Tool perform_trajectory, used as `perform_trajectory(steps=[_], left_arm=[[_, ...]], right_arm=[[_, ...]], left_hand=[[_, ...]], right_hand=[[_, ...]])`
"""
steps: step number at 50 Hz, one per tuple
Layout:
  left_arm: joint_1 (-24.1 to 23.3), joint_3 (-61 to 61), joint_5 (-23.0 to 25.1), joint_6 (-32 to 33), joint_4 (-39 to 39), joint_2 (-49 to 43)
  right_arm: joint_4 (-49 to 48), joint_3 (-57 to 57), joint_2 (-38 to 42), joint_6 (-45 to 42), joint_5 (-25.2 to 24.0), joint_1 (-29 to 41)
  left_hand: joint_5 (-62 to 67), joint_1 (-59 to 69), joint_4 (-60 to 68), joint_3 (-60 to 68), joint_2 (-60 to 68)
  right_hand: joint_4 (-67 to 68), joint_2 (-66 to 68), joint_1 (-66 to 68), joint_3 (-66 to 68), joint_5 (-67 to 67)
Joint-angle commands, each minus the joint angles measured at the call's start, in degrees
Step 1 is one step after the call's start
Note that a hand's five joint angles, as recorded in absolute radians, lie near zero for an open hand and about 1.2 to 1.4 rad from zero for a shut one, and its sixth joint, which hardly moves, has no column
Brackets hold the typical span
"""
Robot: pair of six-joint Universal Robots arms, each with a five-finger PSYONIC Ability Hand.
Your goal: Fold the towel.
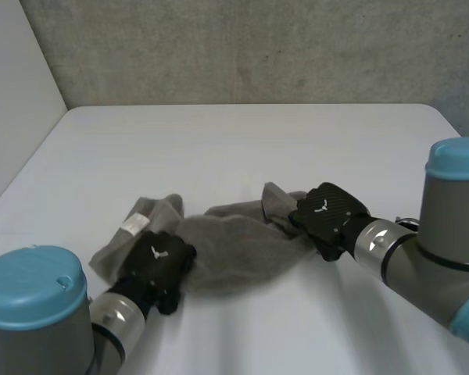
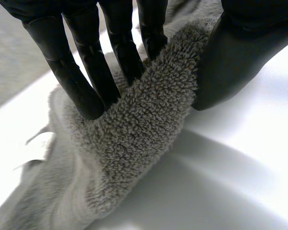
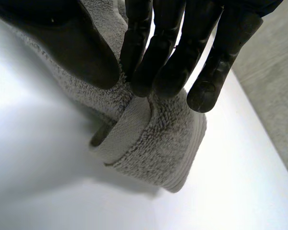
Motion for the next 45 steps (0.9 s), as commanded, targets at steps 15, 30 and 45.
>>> perform_trajectory(steps=[15, 30, 45], left_arm=[[2.82, 6.71, 5.47, -0.53, -7.99, 8.6], [8.53, 23.13, 5.99, 0.7, -7.19, -8.78], [8.62, 26.57, 6.17, 0.97, -10.63, -14.78]], right_arm=[[11.03, -13.0, -5.17, 11.08, -1.15, -5.68], [5.21, -23.47, 7.04, 17.79, 9.75, 4.43], [6.18, -15.92, 4.32, 4.89, 15.02, 5.49]], left_hand=[[-64.11, -62.82, -63.7, -65.02, -63.4], [-61.25, -59.96, -60.84, -62.16, -60.54], [-61.25, -59.96, -60.84, -62.16, -60.54]], right_hand=[[-66.79, -66.84, -65.18, -66.98, -66.77], [-66.79, -66.84, -65.18, -66.98, -66.77], [-11.01, -11.06, -9.4, -11.2, -10.99]])
